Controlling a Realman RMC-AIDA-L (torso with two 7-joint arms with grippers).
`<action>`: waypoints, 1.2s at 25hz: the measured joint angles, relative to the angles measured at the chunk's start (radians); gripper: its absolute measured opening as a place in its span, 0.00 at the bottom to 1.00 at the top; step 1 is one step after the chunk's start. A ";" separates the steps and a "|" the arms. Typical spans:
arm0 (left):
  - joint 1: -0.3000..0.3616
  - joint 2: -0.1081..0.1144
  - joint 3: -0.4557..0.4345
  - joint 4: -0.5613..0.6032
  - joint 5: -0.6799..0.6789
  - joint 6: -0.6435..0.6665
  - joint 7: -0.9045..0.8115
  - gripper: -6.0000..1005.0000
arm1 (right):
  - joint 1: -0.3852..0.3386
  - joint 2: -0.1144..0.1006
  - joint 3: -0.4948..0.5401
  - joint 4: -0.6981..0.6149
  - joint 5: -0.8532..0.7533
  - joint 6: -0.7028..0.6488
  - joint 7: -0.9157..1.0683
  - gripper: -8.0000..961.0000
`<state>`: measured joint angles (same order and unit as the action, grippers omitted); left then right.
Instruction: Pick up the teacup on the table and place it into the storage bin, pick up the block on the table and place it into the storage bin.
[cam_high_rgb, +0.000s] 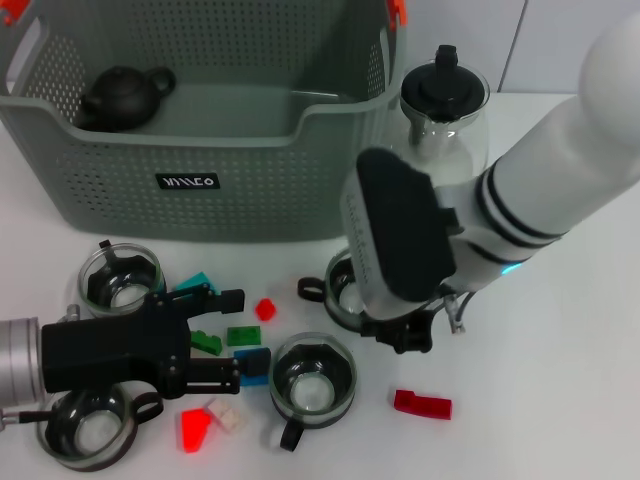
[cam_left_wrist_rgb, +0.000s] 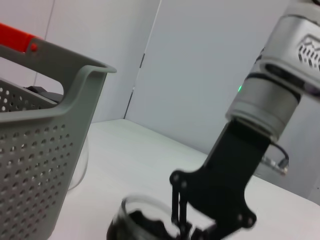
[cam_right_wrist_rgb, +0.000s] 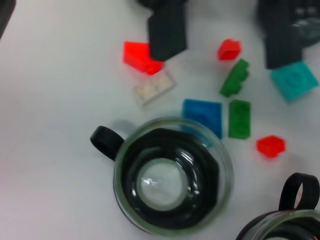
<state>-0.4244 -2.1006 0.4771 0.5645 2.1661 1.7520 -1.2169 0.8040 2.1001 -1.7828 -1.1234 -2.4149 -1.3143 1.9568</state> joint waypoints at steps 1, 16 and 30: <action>0.001 0.001 0.000 0.000 0.000 0.001 0.000 0.91 | -0.009 -0.001 0.017 -0.019 -0.010 -0.013 0.006 0.07; 0.004 0.001 -0.002 0.005 0.000 0.004 0.001 0.91 | -0.038 -0.006 0.543 -0.409 0.357 -0.444 -0.014 0.07; -0.010 0.006 -0.002 0.001 0.000 0.037 -0.006 0.91 | 0.438 -0.010 0.714 0.069 0.043 0.074 0.279 0.07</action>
<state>-0.4341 -2.0946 0.4755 0.5656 2.1659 1.7892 -1.2230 1.2420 2.0897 -1.0691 -1.0541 -2.3717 -1.2404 2.2360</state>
